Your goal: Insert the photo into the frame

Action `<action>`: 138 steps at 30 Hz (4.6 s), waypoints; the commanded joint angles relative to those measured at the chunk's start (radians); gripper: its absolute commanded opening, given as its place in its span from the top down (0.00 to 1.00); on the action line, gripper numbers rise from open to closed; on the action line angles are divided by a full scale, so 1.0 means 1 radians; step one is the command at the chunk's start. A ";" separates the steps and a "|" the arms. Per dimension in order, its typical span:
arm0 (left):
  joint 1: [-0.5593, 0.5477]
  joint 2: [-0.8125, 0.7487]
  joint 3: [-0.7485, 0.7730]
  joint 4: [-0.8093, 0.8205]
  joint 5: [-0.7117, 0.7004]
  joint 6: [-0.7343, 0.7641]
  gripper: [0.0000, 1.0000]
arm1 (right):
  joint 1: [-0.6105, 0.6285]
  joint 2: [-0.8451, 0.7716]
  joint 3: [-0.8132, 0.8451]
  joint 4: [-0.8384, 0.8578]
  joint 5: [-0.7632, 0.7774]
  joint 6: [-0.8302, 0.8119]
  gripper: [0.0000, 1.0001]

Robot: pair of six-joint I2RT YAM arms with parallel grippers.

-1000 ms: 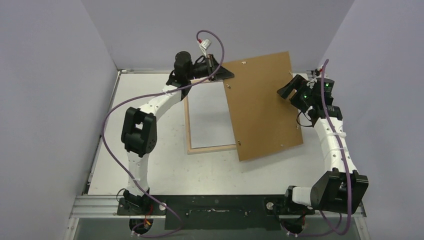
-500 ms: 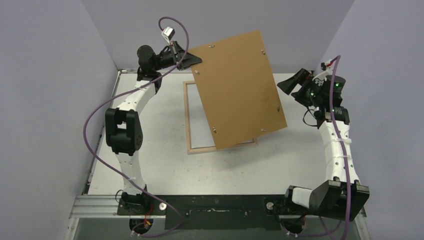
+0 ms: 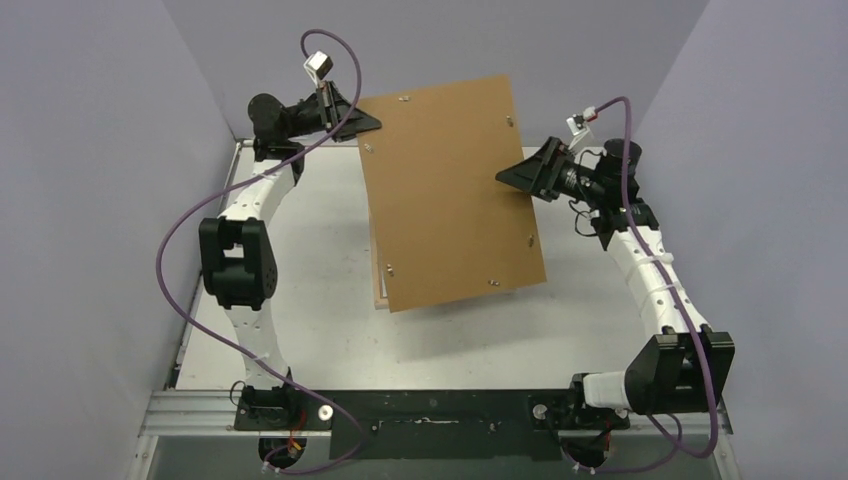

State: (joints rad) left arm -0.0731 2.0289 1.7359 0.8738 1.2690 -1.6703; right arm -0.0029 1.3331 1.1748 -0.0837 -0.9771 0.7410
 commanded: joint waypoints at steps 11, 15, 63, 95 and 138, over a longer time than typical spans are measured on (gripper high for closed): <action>0.033 -0.108 -0.026 0.025 -0.013 -0.066 1.00 | 0.090 -0.026 -0.034 0.225 -0.118 0.148 0.99; 0.033 -0.105 -0.034 0.074 -0.025 -0.111 1.00 | 0.090 -0.022 -0.084 0.409 -0.111 0.295 1.00; 0.267 -0.074 -0.422 -0.973 -0.421 0.824 0.26 | 0.110 0.551 0.375 -0.344 -0.052 -0.071 1.00; 0.118 0.336 -0.039 -1.151 -0.423 0.914 0.55 | 0.144 0.870 0.581 0.118 -0.172 0.216 1.00; 0.046 0.468 0.150 -1.342 -0.482 1.010 0.61 | 0.155 1.006 0.613 0.241 -0.207 0.321 1.00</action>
State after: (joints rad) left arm 0.0044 2.4557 1.8629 -0.4187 0.8333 -0.7105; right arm 0.1444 2.3531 1.7966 -0.0944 -1.1427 0.8978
